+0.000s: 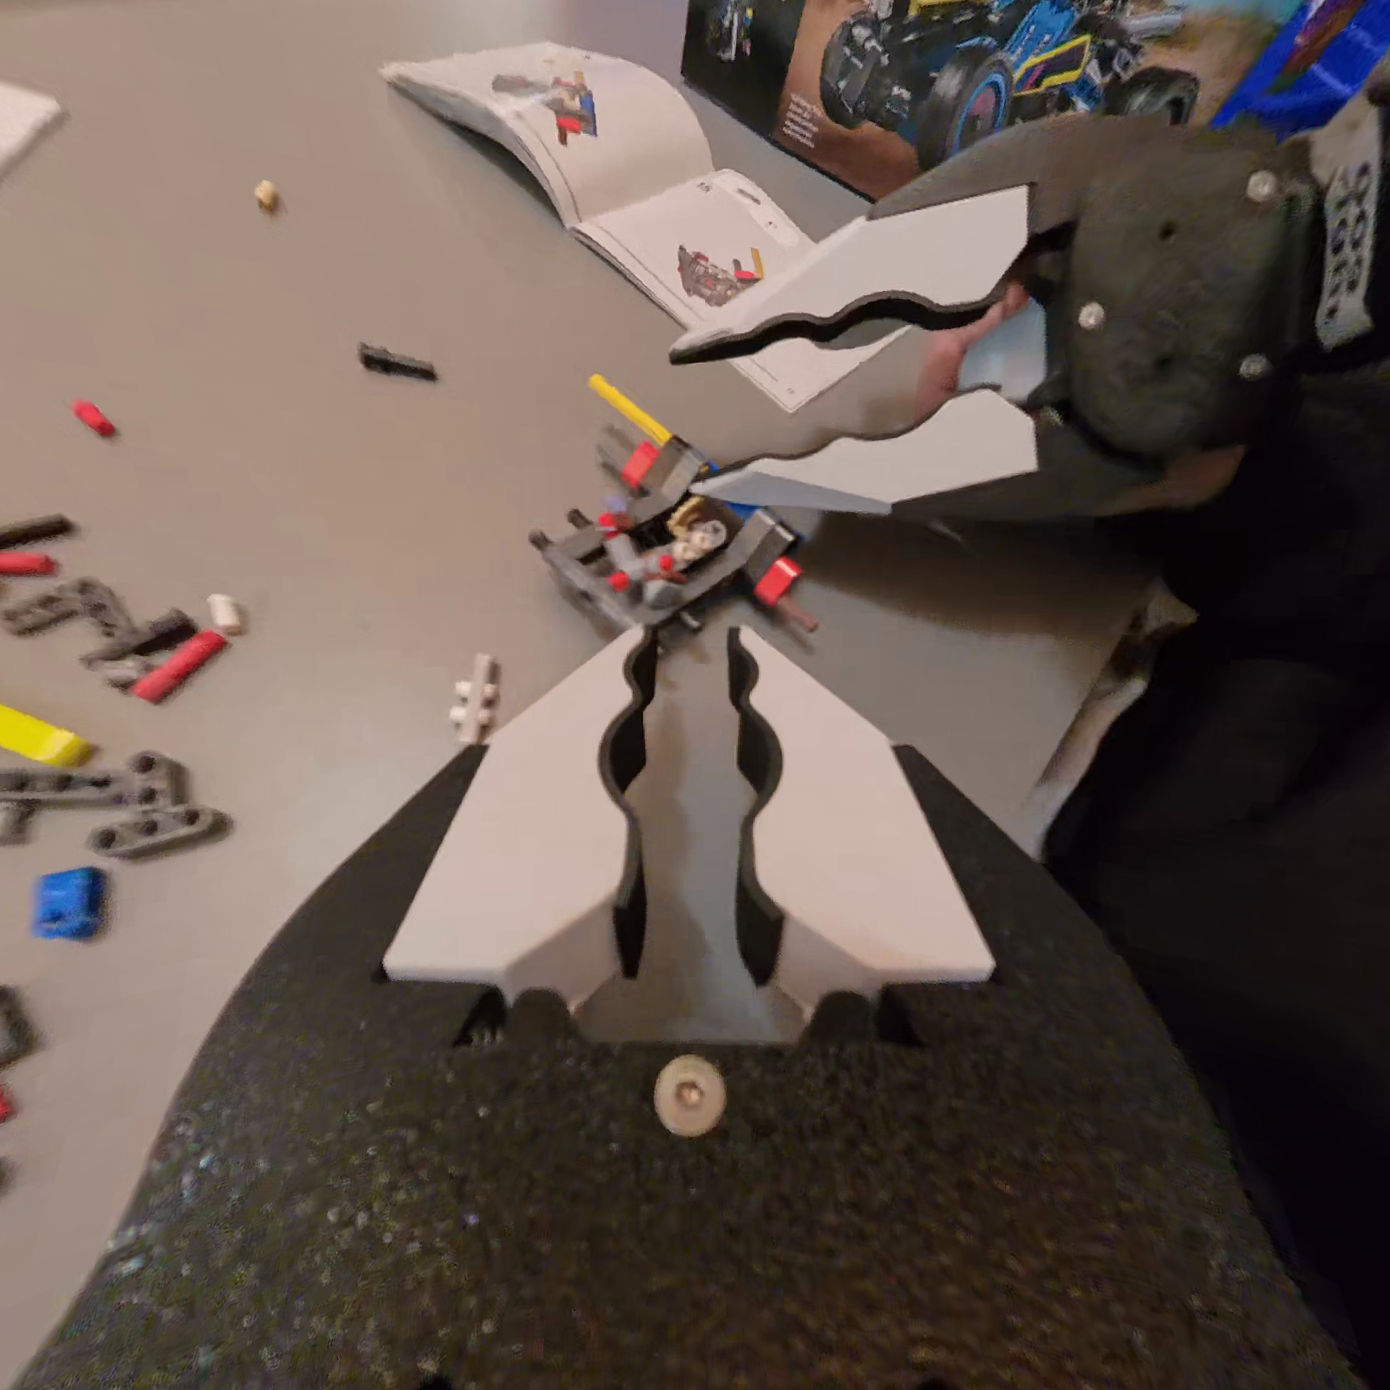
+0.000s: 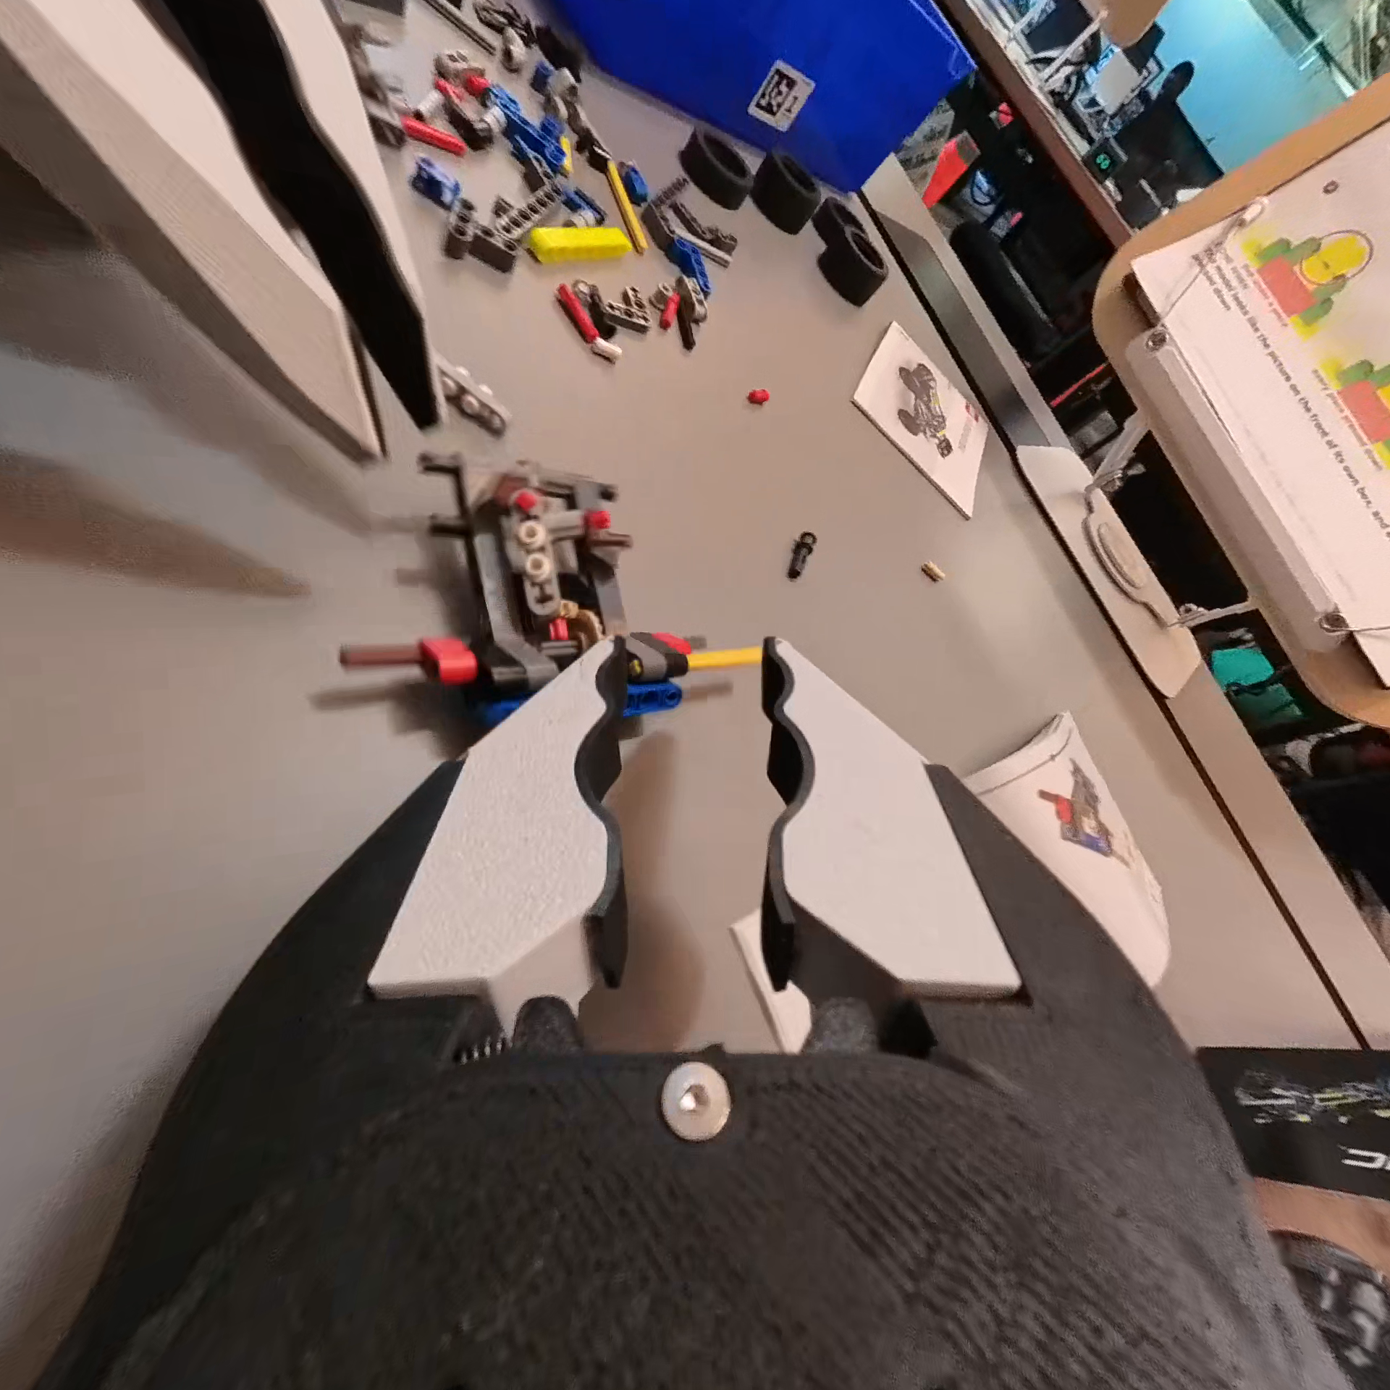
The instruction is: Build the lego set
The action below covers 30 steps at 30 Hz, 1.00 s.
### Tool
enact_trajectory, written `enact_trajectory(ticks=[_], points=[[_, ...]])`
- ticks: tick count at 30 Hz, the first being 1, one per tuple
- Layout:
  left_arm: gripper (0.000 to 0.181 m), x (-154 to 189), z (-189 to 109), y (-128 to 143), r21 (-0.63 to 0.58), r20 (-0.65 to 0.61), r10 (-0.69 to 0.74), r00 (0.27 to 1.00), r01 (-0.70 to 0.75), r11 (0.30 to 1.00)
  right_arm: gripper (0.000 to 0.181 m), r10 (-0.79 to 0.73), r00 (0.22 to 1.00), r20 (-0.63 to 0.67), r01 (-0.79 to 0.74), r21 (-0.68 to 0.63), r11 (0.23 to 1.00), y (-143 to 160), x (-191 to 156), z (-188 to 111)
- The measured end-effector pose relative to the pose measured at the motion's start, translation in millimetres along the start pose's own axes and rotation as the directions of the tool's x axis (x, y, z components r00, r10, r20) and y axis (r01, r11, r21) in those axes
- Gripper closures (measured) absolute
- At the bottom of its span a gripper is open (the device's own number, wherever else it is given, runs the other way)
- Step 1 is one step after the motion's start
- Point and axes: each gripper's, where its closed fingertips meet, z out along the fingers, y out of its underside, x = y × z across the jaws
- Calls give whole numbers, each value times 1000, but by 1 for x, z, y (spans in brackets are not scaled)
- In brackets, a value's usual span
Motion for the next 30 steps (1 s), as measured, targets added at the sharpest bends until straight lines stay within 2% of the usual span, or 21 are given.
enact_trajectory(ticks=[3, 6, 10, 12, 15, 21, 25, 30], points=[[166, -17, -9, -7, -4, 54, 86, 995, -86, 996, 146, -24, 1000, 16, 23, 19, 1000, -2, 7, -4], [169, -24, -7, -17, 4, 36, 172, 984, -172, 985, 152, -43, 996, 78, 36, 93, 995, -16, -3, -13], [170, -30, 6, -32, -25, -18, 287, 958, -288, 957, 153, -30, 989, 143, 18, 85, 996, -20, -18, -17], [170, -29, 17, -36, -55, -88, 328, 941, -333, 941, 153, -59, 988, 141, 48, 75, 996, -16, -21, -14], [166, -24, 32, -33, -143, -232, 343, 910, -380, 914, 152, -68, 981, 180, 57, 63, 996, -7, -30, -10], [173, -21, 49, -26, -263, -374, 283, 883, -393, 881, 155, -96, 980, 176, 84, 77, 994, -9, -36, -7], [181, -22, 51, -20, -320, -392, 264, 881, -400, 859, 166, -133, 974, 185, 125, 56, 991, -5, -40, -4], [181, -30, 49, -19, -366, -325, 256, 910, -371, 854, 167, -114, 972, 205, 107, 46, 993, -5, -40, -2]])
